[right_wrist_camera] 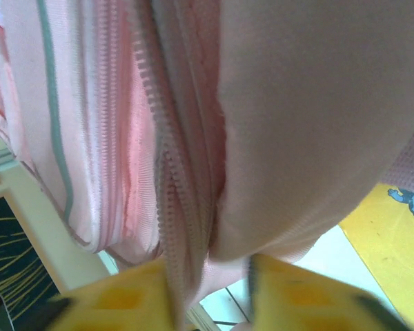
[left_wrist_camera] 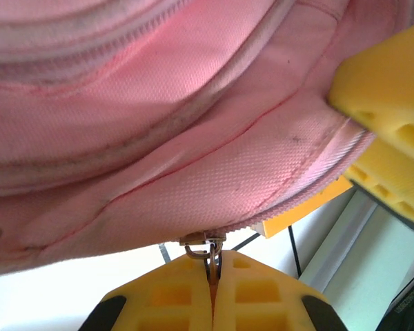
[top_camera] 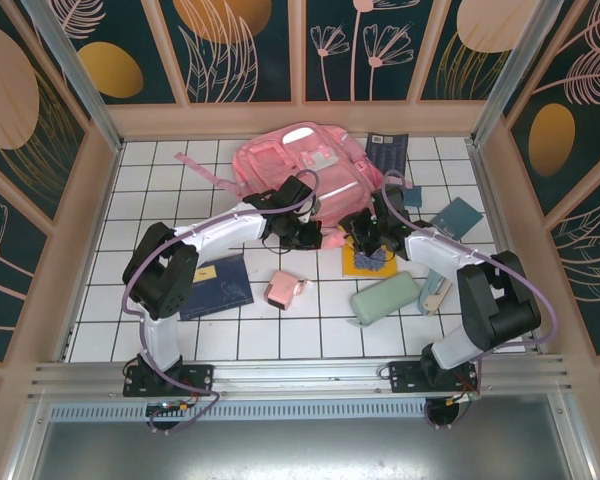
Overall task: Pack the student bag
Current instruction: Unzip the student bag at the top-center of the table.
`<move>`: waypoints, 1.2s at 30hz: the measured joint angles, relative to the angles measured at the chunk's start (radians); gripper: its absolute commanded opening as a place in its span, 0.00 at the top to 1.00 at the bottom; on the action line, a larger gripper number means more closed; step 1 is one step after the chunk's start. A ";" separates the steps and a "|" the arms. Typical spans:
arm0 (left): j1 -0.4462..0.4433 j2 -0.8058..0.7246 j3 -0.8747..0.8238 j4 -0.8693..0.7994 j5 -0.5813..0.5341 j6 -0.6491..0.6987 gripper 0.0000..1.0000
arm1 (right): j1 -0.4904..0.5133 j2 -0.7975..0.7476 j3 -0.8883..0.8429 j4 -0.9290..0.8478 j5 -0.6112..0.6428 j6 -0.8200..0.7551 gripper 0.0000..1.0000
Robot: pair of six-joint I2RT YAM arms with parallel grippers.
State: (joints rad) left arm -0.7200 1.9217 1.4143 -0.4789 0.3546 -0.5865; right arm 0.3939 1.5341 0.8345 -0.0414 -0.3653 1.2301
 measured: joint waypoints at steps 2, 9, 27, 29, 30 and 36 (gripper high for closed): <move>0.000 0.008 0.004 -0.014 -0.007 0.016 1.00 | 0.000 0.005 0.000 0.001 0.000 -0.002 1.00; 0.004 0.059 0.064 -0.122 -0.100 0.080 1.00 | -0.014 0.004 0.003 -0.027 0.008 -0.044 1.00; 0.295 0.190 0.249 -0.271 -0.323 0.164 1.00 | -0.102 -0.077 -0.032 -0.058 -0.009 -0.116 1.00; 0.301 0.209 0.290 -0.288 -0.325 0.163 1.00 | -0.102 -0.077 -0.032 -0.044 -0.018 -0.127 1.00; 0.301 0.215 0.304 -0.293 -0.331 0.160 1.00 | -0.103 -0.077 -0.031 -0.039 -0.021 -0.132 1.00; 0.301 0.171 0.248 -0.260 -0.386 0.136 1.00 | -0.100 -0.045 0.021 -0.046 -0.045 -0.187 1.00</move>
State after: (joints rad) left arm -0.4187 2.0922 1.6623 -0.7387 -0.0319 -0.4503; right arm 0.2939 1.4887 0.8558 -0.0872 -0.4103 1.0431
